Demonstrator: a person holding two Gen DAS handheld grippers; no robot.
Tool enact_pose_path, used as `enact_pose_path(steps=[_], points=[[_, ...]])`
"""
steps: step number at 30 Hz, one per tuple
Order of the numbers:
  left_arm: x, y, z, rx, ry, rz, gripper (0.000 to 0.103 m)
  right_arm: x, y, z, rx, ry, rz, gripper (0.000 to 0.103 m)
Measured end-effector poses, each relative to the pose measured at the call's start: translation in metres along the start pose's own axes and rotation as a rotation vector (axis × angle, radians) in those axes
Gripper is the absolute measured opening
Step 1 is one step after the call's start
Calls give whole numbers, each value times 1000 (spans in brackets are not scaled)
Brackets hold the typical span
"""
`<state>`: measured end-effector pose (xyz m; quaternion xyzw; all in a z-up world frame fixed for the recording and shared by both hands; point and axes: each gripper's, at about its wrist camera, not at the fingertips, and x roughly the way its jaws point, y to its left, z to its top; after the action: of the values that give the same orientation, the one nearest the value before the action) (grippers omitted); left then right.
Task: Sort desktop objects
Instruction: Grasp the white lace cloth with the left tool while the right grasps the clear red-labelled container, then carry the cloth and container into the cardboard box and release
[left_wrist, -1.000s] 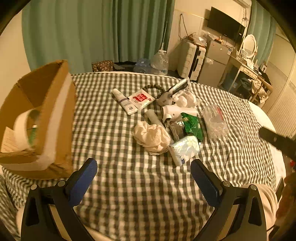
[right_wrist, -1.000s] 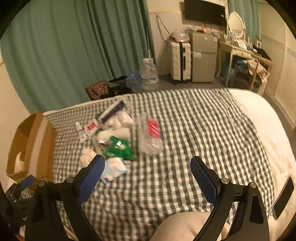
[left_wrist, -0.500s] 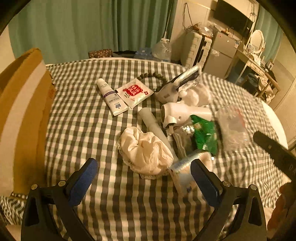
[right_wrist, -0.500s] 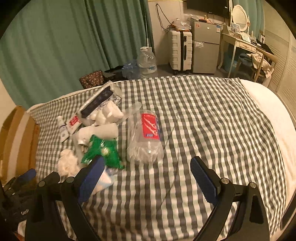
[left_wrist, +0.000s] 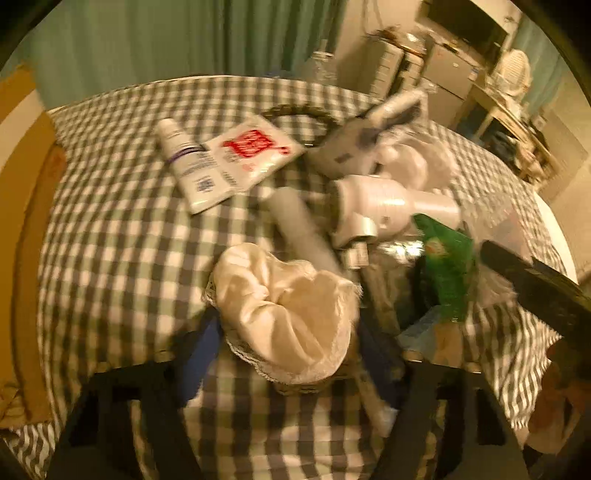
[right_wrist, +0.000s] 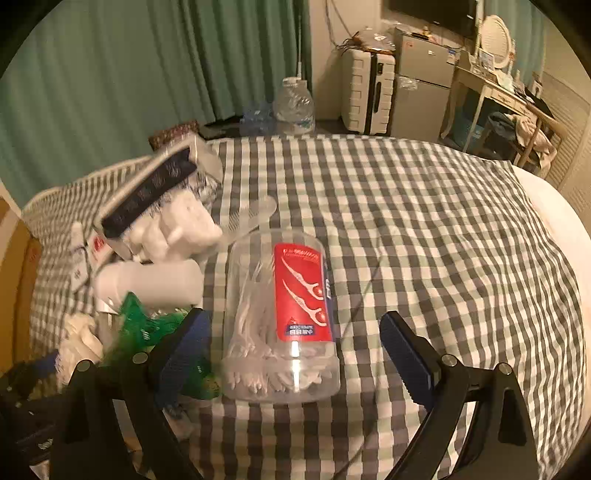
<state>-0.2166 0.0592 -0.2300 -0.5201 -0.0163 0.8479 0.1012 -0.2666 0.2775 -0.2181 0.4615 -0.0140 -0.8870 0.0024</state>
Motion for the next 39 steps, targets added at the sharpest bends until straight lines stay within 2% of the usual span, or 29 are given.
enact_pose_path(steps=[2,5,8,12,19,24,31,39], points=[[-4,-6,-1,34,1,-42,29,8,1,-3,-15,46,26,63],[-12,-13,-4,87,-18,-21,18,5,-1,-6,-1,48,46,63],[-20,-12,-6,100,-22,3,16,0,-6,-10,26,51,61,63],[-40,-2,-9,62,-43,1,16,-18,-17,-20,52,42,80,63],[-82,5,-3,31,-69,5,16,-72,-23,-27,71,-16,132,63],[-126,7,-2,47,-137,3,16,-119,-14,-33,82,-61,171,63],[-187,30,-8,27,-223,31,16,-176,22,-39,34,-120,231,63],[-249,83,4,-27,-290,89,17,-227,87,-42,-88,-162,317,63]])
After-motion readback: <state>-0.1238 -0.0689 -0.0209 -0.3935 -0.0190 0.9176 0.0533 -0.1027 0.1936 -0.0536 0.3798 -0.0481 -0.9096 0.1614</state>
